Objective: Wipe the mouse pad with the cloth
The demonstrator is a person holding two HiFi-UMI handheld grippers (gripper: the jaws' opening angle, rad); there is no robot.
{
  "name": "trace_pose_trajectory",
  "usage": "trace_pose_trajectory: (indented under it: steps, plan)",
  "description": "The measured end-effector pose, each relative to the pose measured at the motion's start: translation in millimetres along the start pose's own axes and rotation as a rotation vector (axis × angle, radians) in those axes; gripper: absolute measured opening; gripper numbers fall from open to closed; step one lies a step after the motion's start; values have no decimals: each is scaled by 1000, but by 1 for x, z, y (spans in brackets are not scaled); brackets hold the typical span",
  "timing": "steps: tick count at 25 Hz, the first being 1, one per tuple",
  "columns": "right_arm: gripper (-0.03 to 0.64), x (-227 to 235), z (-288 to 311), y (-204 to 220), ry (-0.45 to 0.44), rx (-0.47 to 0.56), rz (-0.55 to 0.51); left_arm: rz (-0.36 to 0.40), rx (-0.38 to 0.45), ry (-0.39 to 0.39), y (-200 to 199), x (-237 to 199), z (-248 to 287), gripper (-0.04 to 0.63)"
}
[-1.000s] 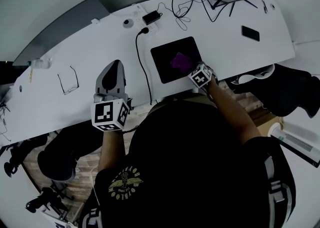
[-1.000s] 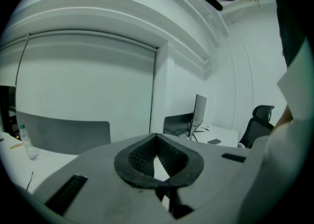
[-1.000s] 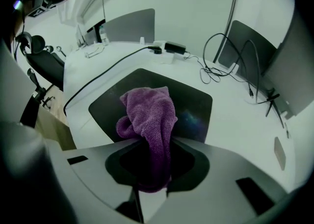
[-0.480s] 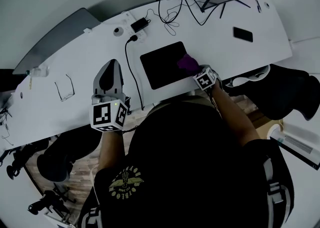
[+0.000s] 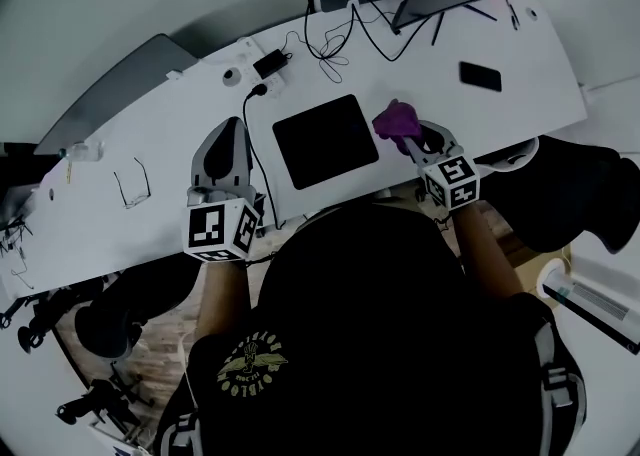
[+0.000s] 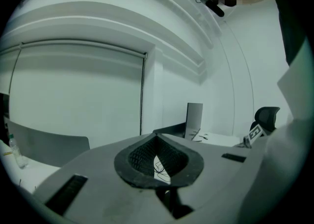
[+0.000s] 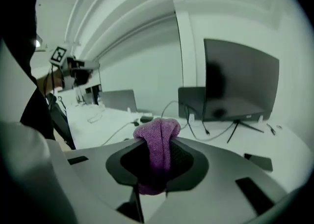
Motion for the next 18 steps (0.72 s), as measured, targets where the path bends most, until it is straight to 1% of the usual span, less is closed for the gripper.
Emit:
trace_pose_trajectory:
  steps: [5,7,9,12,15,18]
  plan:
    - [86,-1,-54,-91,26,298,-17,62,24,1,-20,10,-2,2]
    - [86,-3,-71,-121,28,382,-33,72,33,5,-26,12,-5,2]
    - [86,-8,-85,-146,31,423,-65,76,38,5,-30,13,-10,2]
    - [86,-13,-97,-171,26,456,-92,73,46,-9,-32,10,-18,2]
    - [86,-17,-102,-185,14,481,-81,71,43,-24,-33,3,-25,2]
    - [86,-23,-103,-189,15,486,-83,69,36,-33,-31,-4,-33,2]
Point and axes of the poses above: the fingertips, and each gripper's own axes: z forward along the fingers, x to its right, y out of its underside, the point moved 9 cm from there along -z, backward along the fingers, and after that the axes turned 5 degrees about y, right-handed, at the moved point
